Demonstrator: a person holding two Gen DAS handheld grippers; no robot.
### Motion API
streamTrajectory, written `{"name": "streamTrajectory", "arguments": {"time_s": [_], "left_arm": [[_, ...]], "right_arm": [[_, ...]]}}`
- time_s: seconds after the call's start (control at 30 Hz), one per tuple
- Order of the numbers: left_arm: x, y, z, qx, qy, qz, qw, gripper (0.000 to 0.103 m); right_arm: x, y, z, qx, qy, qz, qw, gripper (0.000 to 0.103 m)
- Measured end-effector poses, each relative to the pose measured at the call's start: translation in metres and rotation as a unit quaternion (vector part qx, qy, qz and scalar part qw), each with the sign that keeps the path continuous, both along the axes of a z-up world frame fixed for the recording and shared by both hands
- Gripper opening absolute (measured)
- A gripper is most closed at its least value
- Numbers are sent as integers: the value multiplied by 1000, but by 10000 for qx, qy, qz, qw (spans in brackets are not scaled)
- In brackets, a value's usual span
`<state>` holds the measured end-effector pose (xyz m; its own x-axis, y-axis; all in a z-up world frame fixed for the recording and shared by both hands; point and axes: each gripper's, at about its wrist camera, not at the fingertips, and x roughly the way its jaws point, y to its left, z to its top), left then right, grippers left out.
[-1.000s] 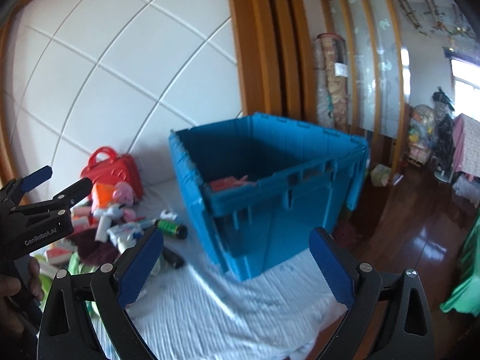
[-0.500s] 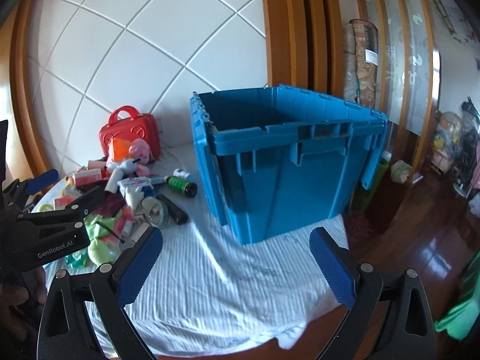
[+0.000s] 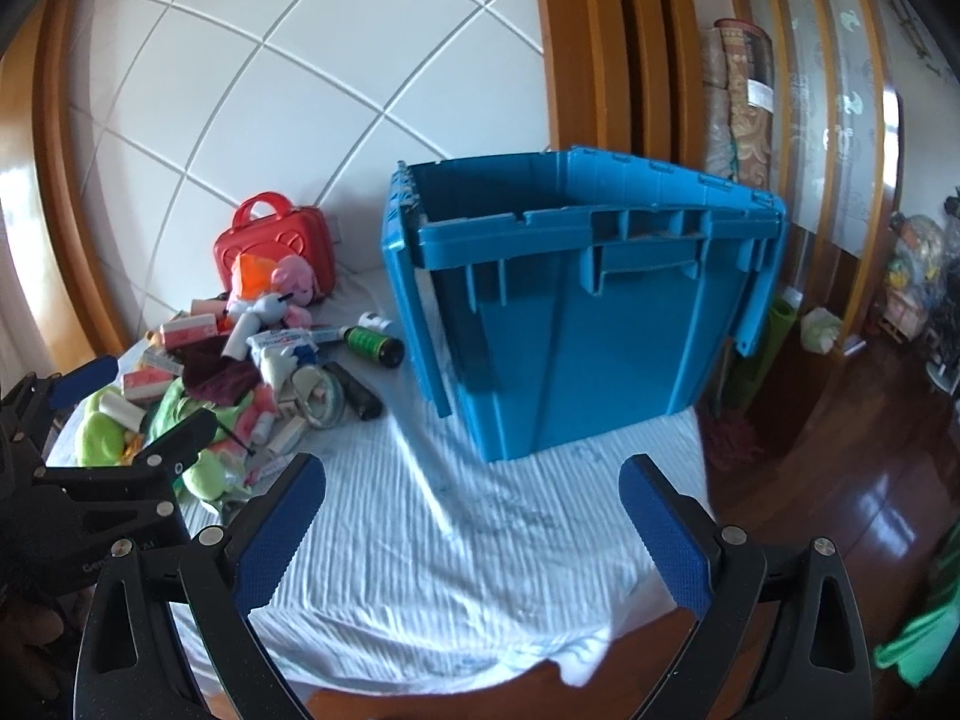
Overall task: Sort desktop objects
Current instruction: 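Move both open tools back from the crate over the pile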
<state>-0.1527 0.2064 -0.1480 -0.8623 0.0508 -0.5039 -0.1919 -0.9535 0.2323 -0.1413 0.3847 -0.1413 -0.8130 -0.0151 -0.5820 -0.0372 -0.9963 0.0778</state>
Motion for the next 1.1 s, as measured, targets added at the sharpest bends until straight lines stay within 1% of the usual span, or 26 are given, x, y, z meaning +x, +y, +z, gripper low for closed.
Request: {"name": "streamTrajectory", "arguments": {"time_s": [0.17,0.33,0.47,0.57,0.73,0.83,0.9,1.0,1.1], "left_arm": [[-9,-26,-8,119,-92,201,9997,100],[-29,-60,-18,90,-157,373,9991,100],[-55,-107,-25,65,-263,668,9974,100],[-79,-153,-32,39,-389,970,9945,100],[-119,-231,-39,-202,-486,1395,9888,100],[-143,-274,-41,-312,-545,1523,9863,100],[-160,-300,-43,-375,-547,1591,9850,100],[-188,-334,-48,-304,-682,1745,9818,100],[-213,-360,-51,-10,-792,1863,9793,100]], "right_arm": [[-16,-27,-1,112,-35,349,9993,100],[-38,-59,-10,129,-109,665,9976,100],[-68,-89,-20,80,-210,834,9963,100],[-96,-112,-24,19,-300,920,9953,100],[-153,-154,-28,-100,-340,1001,9943,100],[-180,-175,-32,-116,-411,982,9943,100],[-195,-186,-34,-229,-440,956,9942,100],[-214,-199,-38,-224,-536,923,9940,100],[-238,-210,-36,-151,-557,965,9937,100]]}}
